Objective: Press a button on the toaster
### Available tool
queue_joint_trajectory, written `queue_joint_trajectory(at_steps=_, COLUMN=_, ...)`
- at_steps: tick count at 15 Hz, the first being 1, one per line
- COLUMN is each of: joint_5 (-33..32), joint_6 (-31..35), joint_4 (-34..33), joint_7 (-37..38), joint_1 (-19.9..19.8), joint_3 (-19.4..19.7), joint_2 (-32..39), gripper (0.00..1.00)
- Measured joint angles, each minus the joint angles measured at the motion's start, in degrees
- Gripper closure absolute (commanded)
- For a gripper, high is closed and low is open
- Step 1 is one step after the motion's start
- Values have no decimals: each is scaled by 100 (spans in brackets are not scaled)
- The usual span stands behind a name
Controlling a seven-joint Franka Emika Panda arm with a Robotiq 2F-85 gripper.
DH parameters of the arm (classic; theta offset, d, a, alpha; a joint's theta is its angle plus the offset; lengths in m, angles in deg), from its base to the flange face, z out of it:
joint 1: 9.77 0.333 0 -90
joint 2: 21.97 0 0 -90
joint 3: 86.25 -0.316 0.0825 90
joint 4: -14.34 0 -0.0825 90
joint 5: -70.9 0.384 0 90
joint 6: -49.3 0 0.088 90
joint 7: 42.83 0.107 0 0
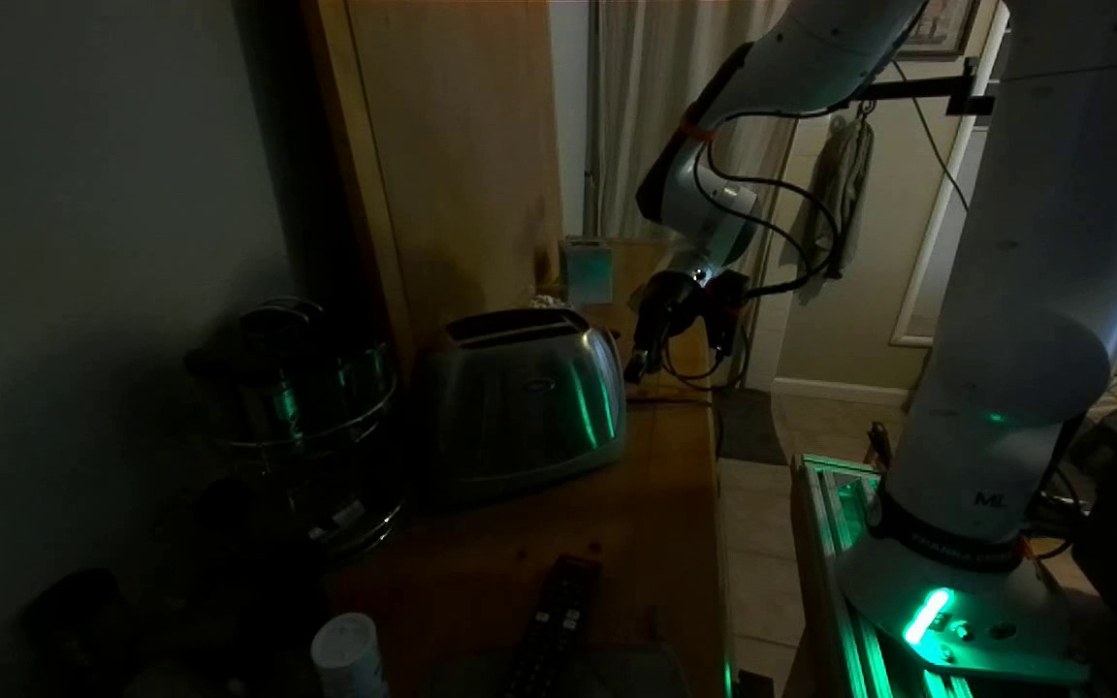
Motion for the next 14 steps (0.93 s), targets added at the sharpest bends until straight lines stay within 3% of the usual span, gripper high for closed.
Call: queue_joint_trajectory(at_steps=14, joint_5=7, joint_6=6, joint_4=-2, joint_7=55, joint_1=0, joint_3=0, joint_2=6, gripper=100)
